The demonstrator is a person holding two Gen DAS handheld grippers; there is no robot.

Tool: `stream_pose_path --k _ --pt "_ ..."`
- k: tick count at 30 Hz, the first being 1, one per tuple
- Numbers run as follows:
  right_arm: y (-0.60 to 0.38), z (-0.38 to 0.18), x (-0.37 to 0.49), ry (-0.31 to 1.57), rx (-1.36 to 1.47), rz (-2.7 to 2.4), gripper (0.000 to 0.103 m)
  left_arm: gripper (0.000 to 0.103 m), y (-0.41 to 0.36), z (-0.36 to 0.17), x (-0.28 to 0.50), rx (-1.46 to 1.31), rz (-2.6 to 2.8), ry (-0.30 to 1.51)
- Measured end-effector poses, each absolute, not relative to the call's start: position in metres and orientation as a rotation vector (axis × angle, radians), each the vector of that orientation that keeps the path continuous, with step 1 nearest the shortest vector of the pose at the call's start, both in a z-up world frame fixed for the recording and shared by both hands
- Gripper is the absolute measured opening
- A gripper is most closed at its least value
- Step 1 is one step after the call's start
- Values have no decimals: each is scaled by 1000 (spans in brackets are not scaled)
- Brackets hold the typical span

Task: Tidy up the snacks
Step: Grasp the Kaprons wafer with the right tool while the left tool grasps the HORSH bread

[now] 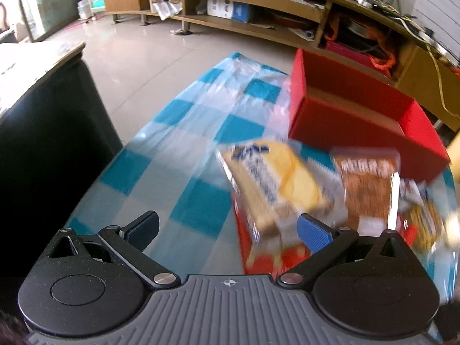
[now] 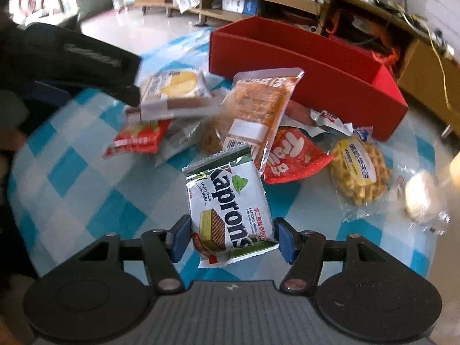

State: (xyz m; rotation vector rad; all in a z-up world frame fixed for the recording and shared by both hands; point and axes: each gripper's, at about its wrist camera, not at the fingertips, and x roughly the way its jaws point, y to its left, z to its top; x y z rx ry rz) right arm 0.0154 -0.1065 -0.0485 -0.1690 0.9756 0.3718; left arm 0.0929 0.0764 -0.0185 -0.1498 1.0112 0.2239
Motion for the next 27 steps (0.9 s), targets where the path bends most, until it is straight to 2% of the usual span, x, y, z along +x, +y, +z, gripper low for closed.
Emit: stream_pose_path --k 8,15,17,18,21,27 --pt "-130 -40 25 979 -25 399 58 103 65 -46 160 -270 300 1162" --pt "-143 -32 27 983 17 396 56 103 61 -67 171 -317 367 1237" --pt "-145 -29 25 986 25 396 56 99 63 -65 169 -311 374 1241" --pt "-147 -28 24 985 29 397 56 90 62 -62 165 -296 363 1234" --pt "-150 -29 24 989 41 406 55 83 55 -51 153 -213 349 1220" --pt "-152 -36 14 1004 -1 373 55 81 50 -39 107 -102 282 1232"
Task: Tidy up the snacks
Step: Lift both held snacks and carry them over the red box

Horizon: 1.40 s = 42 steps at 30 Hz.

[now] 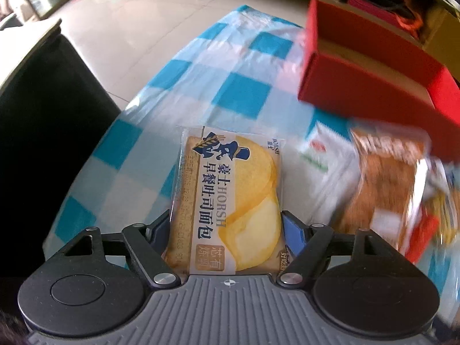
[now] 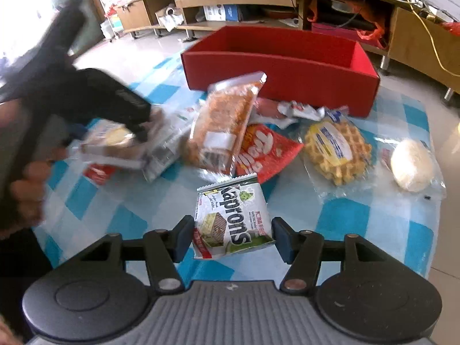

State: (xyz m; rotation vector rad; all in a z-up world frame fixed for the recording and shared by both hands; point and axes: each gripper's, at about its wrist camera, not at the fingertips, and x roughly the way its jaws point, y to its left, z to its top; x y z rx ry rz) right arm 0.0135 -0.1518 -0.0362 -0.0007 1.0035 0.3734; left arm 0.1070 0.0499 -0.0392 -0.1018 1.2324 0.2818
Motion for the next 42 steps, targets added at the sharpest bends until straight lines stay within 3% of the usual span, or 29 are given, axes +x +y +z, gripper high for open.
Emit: stream_pose_path --k 8,16,26,27,29,31,32,42 --pt "-158 -66 5 1074 -41 364 55 82 56 -53 60 -51 186 1227" --pt "-146 -75 11 1068 -114 366 58 101 56 -69 51 43 202 1192" --pt "-138 -76 15 1055 -153 363 62 103 70 -78 45 -84 246 1261" --pt "-138 -76 14 1048 -151 363 58 103 71 -83 45 -110 246 1268" --pt "-138 -74 12 1054 -161 347 54 100 75 -81 45 -173 240 1272" --pt "-140 -74 11 1061 -146 346 54 85 72 -74 46 -158 229 1257" --pt "-141 -74 11 1063 -140 345 54 83 70 -71 45 -151 230 1255" --pt "-150 -58 6 1041 -51 367 54 79 63 -45 32 -212 157 1240"
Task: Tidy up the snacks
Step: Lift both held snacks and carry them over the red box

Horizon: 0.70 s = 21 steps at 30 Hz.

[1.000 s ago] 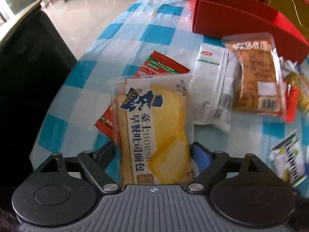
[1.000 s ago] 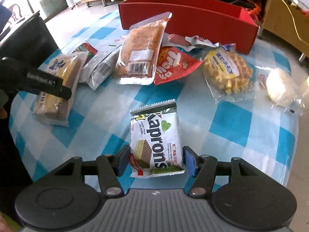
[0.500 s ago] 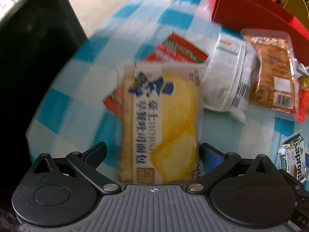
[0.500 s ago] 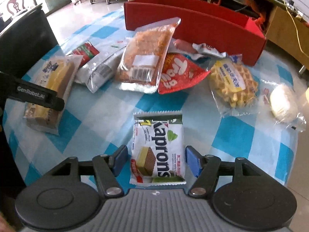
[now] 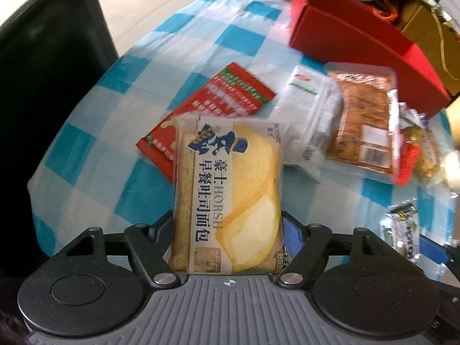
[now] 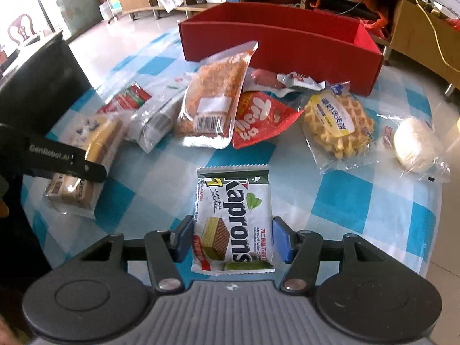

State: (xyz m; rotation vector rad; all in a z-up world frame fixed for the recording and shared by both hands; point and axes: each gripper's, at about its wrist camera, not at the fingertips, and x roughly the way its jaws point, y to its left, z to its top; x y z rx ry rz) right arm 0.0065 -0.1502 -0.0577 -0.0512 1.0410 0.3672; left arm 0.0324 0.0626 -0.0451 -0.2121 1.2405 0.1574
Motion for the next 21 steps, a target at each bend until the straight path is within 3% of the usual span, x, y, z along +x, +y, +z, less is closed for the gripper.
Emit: stream_pose_path --k 14,19,21 --pt "-154 -60 11 1066 -24 365 54 79 35 -58 35 -83 95 1247" --pt "-150 -67 11 1085 -41 371 54 94 31 -76 40 -25 140 1260" --pt "-150 -69 12 1091 -44 369 54 94 33 -76 40 -36 144 1260"
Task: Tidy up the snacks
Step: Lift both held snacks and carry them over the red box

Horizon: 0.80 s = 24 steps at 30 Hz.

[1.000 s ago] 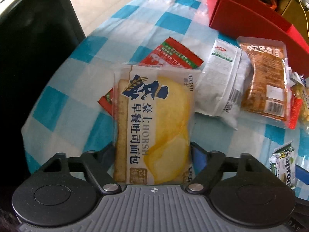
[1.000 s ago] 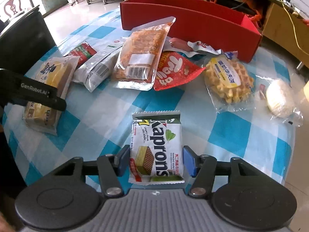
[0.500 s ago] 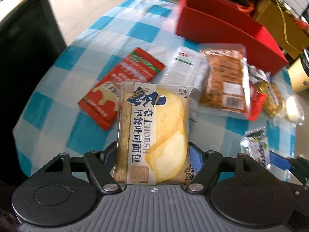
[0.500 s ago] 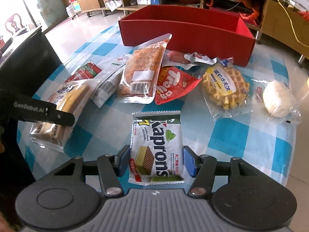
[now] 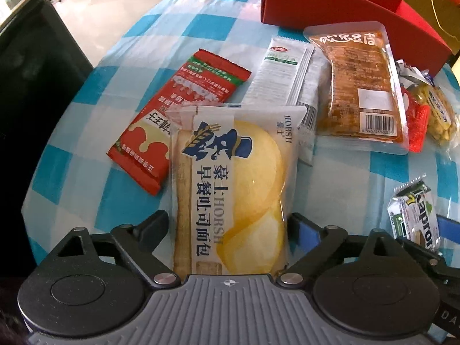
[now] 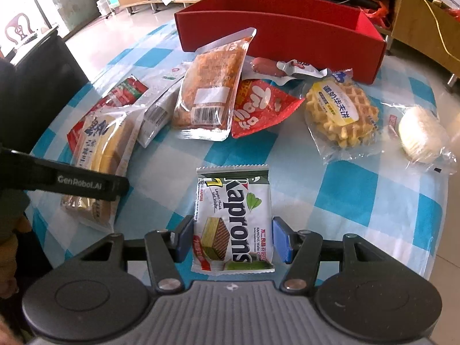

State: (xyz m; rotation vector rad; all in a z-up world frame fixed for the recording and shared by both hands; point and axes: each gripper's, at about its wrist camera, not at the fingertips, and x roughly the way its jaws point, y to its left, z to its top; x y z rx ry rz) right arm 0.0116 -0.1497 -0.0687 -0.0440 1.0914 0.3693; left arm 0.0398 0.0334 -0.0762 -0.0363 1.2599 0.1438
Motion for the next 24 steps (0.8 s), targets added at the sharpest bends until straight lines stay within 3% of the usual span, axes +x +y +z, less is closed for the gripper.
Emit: stream_pose_path --k 4,24 --pt "-150 -73 14 1105 -44 363 54 78 37 -71 38 -85 122 1260" --pt "-166 -21 31 962 92 351 54 76 3 -1 49 -59 -1 1060"
